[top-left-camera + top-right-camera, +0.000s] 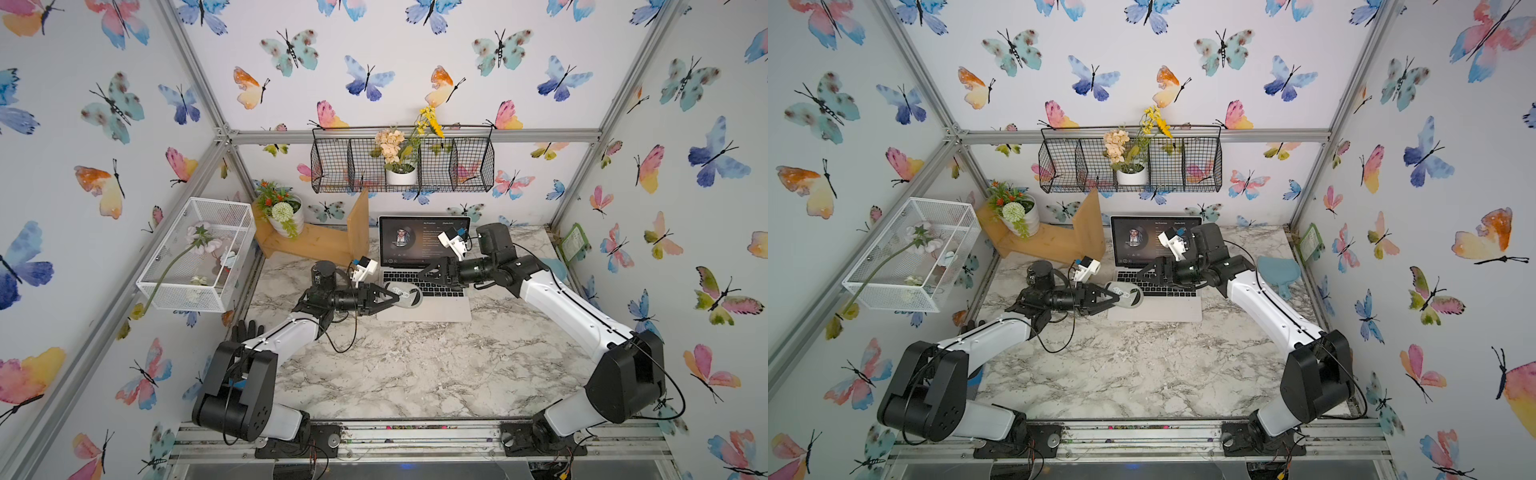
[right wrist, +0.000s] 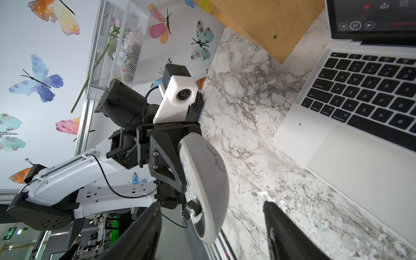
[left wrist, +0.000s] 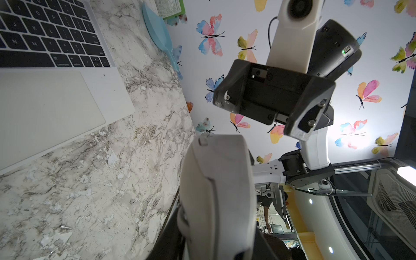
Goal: Remove the wireless mouse receiver from the laptop
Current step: Insert the USB plug into the mouse.
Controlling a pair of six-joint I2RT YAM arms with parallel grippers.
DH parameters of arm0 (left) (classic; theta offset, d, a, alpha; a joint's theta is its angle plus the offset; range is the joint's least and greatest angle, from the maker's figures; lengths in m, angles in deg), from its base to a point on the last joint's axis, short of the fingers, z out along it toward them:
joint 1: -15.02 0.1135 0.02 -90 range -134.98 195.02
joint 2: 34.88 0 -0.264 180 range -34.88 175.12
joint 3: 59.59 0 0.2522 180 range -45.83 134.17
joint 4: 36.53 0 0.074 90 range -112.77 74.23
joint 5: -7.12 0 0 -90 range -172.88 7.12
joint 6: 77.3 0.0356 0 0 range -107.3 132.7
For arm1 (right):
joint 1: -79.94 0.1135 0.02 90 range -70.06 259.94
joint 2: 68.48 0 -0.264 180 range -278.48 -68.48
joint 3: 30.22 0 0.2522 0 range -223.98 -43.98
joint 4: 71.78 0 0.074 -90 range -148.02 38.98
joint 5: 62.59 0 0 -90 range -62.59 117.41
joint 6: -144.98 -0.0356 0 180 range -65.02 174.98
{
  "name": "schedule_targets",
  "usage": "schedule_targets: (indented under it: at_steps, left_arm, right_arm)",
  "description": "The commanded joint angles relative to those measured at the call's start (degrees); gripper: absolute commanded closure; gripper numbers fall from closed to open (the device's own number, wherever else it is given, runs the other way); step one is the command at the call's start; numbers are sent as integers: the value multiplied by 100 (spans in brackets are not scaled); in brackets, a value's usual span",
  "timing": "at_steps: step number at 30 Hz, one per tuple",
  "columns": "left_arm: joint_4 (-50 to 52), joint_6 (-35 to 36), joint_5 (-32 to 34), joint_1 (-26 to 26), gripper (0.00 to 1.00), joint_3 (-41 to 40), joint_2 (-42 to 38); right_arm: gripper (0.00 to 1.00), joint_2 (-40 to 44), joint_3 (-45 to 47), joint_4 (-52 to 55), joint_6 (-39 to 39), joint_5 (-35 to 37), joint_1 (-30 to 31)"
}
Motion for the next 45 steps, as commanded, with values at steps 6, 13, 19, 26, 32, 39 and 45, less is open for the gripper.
schedule_targets:
  at_steps: [6, 13, 19, 26, 32, 39, 45]
  left_arm:
    - [-167, 64, -19, 21, 88, 102, -84]
    - [-164, 54, -8, 23, 88, 128, -96]
    - [-173, 62, -26, 21, 88, 163, -41]
    - [-164, 62, -26, 21, 88, 208, -34]
    - [-165, 79, -26, 21, 88, 173, -26]
    - [-173, 84, -17, 21, 88, 129, -51]
    - [-156, 88, -26, 21, 88, 87, -111]
  right_arm:
    - [28, -145, 173, 187, 308, -144, 94]
    - [29, -320, 163, 109, 303, -176, 207]
    - [30, -389, 146, 73, 297, -196, 286]
    - [32, -477, 90, 94, 321, -108, 369]
    - [34, -520, -42, 327, 472, 105, 447]
    - [35, -501, -49, 352, 466, 312, 458]
    - [36, -369, -70, -6, 100, 563, 441]
